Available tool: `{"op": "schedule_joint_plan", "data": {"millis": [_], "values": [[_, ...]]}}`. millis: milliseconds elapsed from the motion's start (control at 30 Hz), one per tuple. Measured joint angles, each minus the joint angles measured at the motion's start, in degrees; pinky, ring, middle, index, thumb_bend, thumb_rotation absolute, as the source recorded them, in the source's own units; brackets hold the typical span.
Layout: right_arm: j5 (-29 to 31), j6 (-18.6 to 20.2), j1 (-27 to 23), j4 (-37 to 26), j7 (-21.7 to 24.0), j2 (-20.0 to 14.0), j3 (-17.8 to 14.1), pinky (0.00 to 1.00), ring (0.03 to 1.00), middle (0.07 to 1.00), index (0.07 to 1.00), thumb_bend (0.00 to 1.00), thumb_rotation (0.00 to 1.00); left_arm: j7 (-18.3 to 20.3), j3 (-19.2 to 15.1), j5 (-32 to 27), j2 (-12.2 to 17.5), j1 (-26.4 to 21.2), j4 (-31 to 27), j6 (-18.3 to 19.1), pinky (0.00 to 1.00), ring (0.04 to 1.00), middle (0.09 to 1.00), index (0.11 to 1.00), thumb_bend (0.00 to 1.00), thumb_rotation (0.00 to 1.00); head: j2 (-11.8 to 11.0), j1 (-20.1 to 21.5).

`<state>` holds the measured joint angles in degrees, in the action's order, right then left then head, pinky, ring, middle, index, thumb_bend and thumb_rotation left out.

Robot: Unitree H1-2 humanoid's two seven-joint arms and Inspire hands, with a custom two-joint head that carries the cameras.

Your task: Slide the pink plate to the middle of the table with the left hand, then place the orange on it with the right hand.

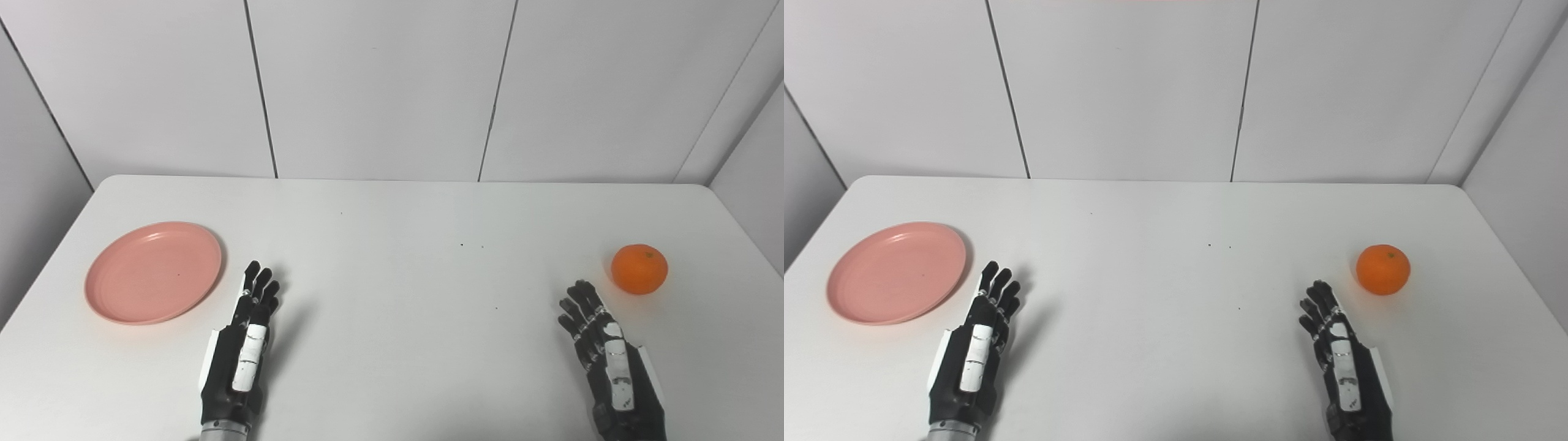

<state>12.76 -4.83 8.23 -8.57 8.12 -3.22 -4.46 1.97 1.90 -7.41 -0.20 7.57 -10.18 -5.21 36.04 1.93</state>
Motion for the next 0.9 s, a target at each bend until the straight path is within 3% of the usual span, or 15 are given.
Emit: {"op": "schedule_joint_plan", "data": {"millis": [267,333,533,900], "values": [[1.34,-0.04,-0.08,0.38,0.17,-0.12,-0.22,0.96,0.935,0.944,0.925,0.85,0.93,-0.06,0.53,1.20,-0.33,-0.05,0.43,-0.36,1.00,0.967,0.980,1.000,0.79,0.85,-2.02,-3.34],[1.90,-0.28,-0.13,0.65,0.28,-0.37,-0.24,0.97,0.946,0.951,0.932,0.84,0.94,-0.13,0.67,1.84,-0.38,-0.12,0.95,-0.84,1.00,0.965,0.976,1.000,0.78,0.85,-3.60,-6.05],[3.74,-1.59,-0.69,2.15,1.74,-1.30,-0.44,1.00,0.966,0.971,0.952,0.83,0.96,-0.53,1.47,4.17,-0.70,-0.60,2.20,-3.82,0.97,0.952,0.971,1.000,0.81,0.83,-6.06,-9.66],[5.01,-2.57,-1.22,3.19,2.60,-2.07,-0.67,1.00,0.986,0.988,0.972,0.82,0.99,-1.45,2.69,6.30,-1.24,-1.64,3.89,-9.20,0.94,0.944,0.964,1.000,0.70,0.80,-9.14,-13.36]]}}
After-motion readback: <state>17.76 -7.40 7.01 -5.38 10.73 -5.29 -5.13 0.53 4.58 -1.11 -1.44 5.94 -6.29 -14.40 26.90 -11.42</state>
